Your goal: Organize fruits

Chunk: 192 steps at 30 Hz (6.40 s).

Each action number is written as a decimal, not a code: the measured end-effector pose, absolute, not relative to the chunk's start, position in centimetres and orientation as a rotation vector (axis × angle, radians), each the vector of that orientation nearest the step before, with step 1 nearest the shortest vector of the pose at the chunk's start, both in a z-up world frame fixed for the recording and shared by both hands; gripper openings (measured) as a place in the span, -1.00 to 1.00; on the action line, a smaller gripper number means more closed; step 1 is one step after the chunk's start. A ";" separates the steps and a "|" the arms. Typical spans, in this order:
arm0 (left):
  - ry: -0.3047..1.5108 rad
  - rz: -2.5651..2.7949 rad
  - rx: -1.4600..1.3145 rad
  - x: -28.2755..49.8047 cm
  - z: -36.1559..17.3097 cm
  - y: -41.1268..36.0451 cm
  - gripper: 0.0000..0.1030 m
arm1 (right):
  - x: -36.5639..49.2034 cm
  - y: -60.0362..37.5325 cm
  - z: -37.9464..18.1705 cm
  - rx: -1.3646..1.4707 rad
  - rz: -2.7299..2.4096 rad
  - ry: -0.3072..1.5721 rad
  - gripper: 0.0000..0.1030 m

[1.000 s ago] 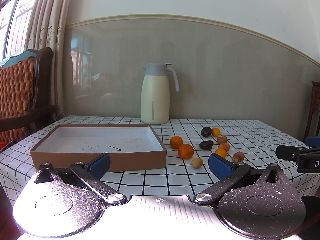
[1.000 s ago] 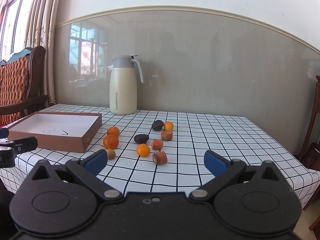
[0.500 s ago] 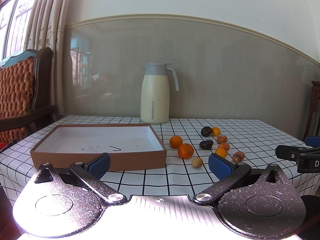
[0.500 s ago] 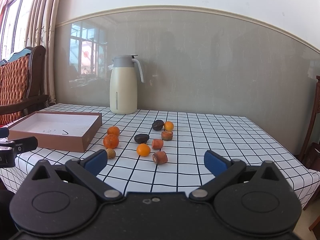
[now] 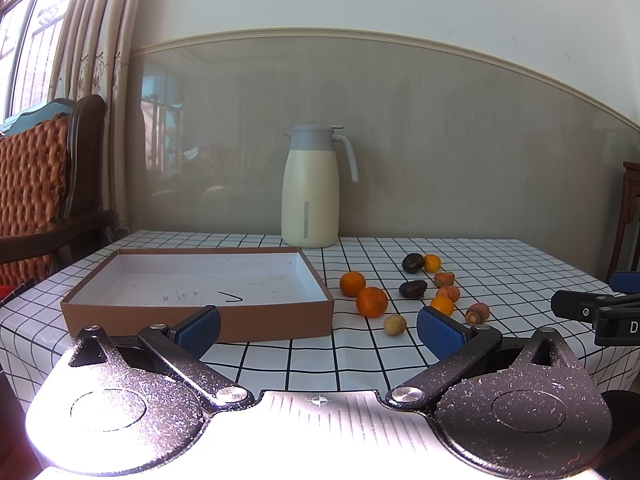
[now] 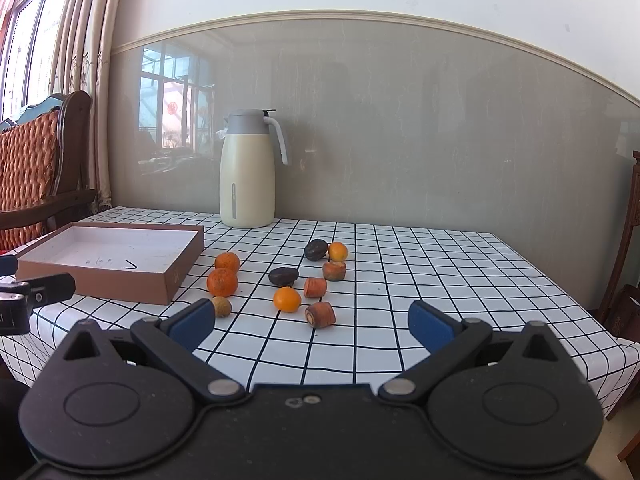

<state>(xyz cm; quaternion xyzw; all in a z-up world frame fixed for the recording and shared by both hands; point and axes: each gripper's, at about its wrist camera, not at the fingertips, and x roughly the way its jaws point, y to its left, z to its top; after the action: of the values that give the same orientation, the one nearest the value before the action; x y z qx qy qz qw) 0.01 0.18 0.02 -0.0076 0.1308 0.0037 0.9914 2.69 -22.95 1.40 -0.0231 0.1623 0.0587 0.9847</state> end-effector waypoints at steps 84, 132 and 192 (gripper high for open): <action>0.423 -0.131 0.040 12.7 -2.1 -4.3 -0.46 | 16.1 -20.5 -0.9 -0.145 0.292 0.503 -0.58; 0.298 0.359 -0.098 14.2 1.8 19.8 -0.46 | 21.6 -3.5 3.3 -0.102 0.562 0.342 -0.58; 0.349 0.452 -0.146 21.2 0.1 22.3 1.00 | 30.2 -1.7 2.2 -0.130 0.444 0.441 0.88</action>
<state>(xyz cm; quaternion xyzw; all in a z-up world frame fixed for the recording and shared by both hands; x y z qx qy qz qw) 21.16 22.34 0.13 -0.0722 0.1722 0.2226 0.9569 30.21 -1.70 2.21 -0.0637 0.2168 0.2181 0.9494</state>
